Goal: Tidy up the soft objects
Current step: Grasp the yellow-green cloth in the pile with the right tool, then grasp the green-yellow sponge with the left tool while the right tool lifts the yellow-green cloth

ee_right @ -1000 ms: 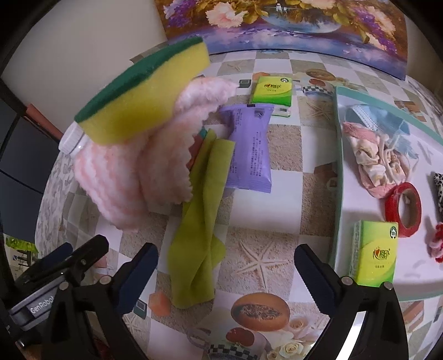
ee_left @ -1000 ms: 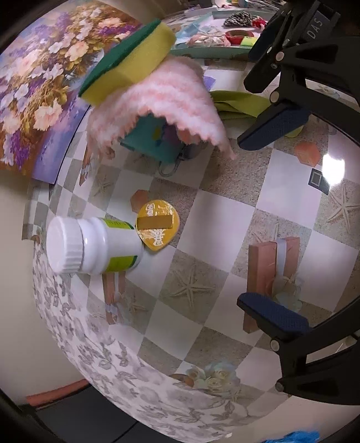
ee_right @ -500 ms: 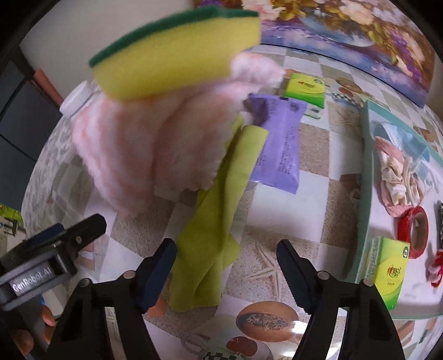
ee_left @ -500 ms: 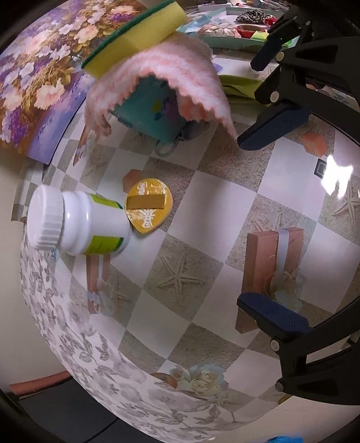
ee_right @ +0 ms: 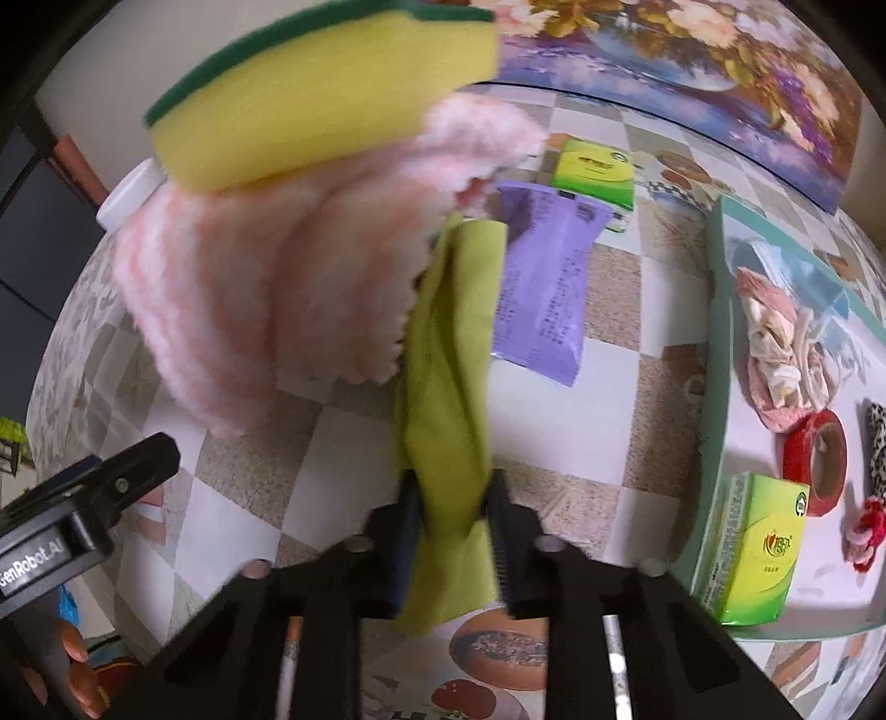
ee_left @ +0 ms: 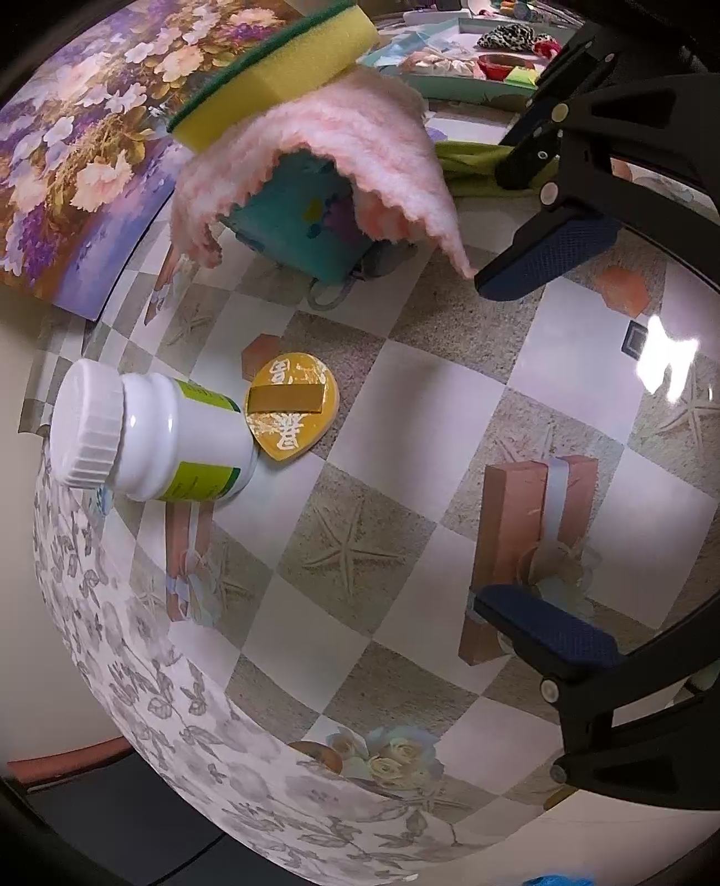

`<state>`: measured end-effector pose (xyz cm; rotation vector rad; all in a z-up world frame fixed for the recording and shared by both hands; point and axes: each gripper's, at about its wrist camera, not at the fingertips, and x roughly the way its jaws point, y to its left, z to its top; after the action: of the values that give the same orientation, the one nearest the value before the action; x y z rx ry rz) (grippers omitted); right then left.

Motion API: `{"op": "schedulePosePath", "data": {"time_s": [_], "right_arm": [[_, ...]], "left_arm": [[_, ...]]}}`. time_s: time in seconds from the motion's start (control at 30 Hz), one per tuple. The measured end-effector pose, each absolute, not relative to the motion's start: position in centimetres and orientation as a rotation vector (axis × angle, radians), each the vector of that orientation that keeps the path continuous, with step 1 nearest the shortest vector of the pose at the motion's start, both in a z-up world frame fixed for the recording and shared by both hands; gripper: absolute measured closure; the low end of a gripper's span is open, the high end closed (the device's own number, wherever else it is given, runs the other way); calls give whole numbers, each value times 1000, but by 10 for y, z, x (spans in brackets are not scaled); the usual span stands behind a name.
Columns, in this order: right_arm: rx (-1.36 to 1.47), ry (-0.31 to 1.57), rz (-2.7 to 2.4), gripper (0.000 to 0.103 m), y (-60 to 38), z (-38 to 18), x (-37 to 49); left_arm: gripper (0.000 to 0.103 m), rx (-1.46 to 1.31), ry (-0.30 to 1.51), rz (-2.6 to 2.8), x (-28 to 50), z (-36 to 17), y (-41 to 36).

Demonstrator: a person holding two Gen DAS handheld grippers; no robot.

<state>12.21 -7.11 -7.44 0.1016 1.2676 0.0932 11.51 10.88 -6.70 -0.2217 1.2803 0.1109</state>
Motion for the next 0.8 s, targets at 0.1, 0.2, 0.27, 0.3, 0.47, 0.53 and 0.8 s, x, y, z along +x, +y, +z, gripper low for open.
{"op": "schedulePosePath", "data": {"time_s": [0.1, 0.2, 0.27, 0.3, 0.47, 0.53, 0.8], "right_arm": [[124, 1264, 90, 90, -78, -74, 120], [142, 1255, 95, 94, -86, -69, 120], [158, 1240, 92, 95, -95, -63, 120], [169, 1230, 89, 96, -99, -59, 120], [244, 1158, 85, 97, -123, -34, 113], [276, 1125, 85, 97, -131, -24, 109], [371, 1009, 84, 97, -140, 10, 105]], "left_arm": [[1, -258, 1285, 89, 114, -62, 109], [1, -299, 1293, 59, 114, -56, 106], [1, -303, 1289, 54, 115, -50, 103], [1, -297, 1282, 54, 116, -46, 101], [1, -290, 1254, 31, 119, -27, 91], [1, -277, 1238, 18, 119, -16, 86], [1, -252, 1169, -30, 126, 23, 64]]}}
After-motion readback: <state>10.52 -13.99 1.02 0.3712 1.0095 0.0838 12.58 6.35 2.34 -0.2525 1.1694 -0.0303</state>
